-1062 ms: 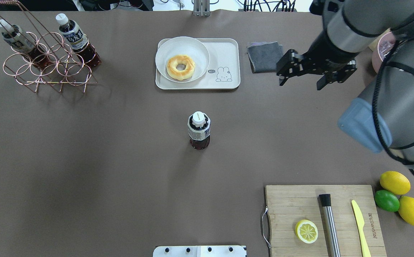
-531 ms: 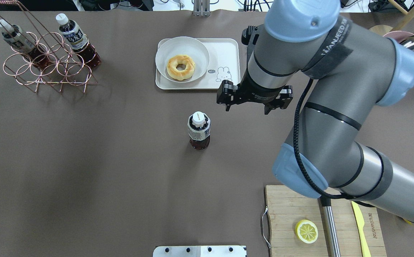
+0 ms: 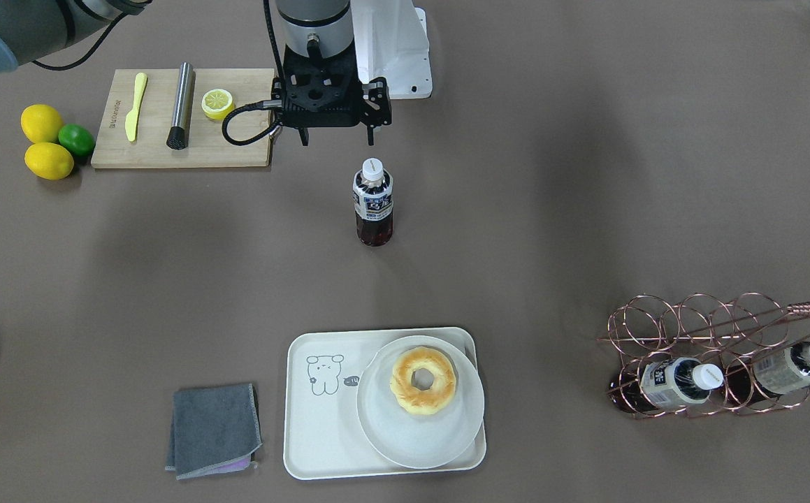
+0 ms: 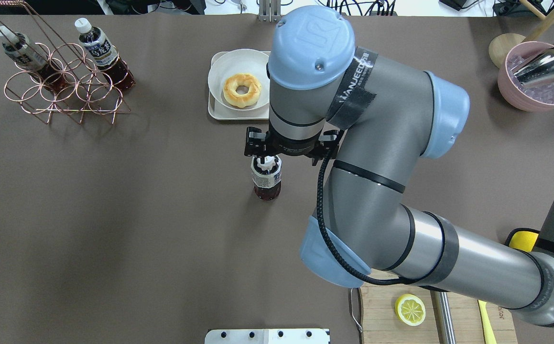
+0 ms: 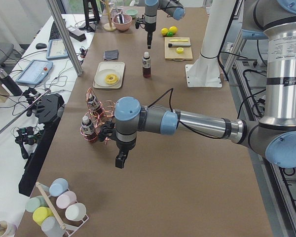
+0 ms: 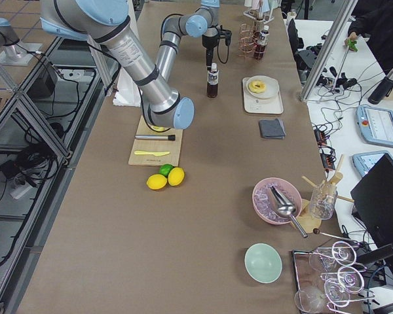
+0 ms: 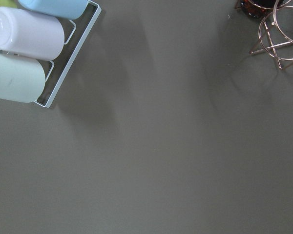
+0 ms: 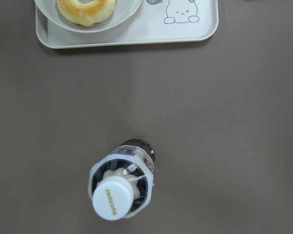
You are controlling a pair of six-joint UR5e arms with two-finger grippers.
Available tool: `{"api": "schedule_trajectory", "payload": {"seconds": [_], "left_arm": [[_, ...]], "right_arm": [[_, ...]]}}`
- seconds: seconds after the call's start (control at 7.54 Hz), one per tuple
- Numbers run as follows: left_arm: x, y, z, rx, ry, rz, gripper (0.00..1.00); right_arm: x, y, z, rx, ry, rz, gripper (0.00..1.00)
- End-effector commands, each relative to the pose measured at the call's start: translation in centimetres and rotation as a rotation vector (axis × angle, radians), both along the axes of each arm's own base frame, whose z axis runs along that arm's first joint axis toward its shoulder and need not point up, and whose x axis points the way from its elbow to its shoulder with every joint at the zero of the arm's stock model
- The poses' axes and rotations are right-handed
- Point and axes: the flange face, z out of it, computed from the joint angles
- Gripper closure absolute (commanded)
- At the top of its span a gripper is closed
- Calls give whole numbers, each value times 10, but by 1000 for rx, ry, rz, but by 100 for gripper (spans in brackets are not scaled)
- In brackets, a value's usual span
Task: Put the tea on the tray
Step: 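Move the right gripper over the tea bottle and lower onto its cap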
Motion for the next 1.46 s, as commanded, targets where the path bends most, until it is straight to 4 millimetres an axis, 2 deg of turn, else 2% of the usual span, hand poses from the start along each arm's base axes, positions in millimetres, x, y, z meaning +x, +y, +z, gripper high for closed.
{"api": "schedule_trajectory", "payload": {"seconds": [0.0,0.27,0.66,1.06,1.33], "left_arm": [[-1,2,3,-5,0,-2,2],[-3,3,2,-3,0,-7,2],[-2,2,3,-5,0,-5,2],[-2,1,1,-2,0,-5,2],[-2,1,1,-2,0,-5,2]], "right_arm": [[-25,9,-9,26,19,7,1],[-49,-7,0,52,-6,19,2],[-50,-10,-1,47,-7,37,13],[-50,-10,-2,36,-7,62,36],[-50,-11,-1,42,-3,69,36]]}}
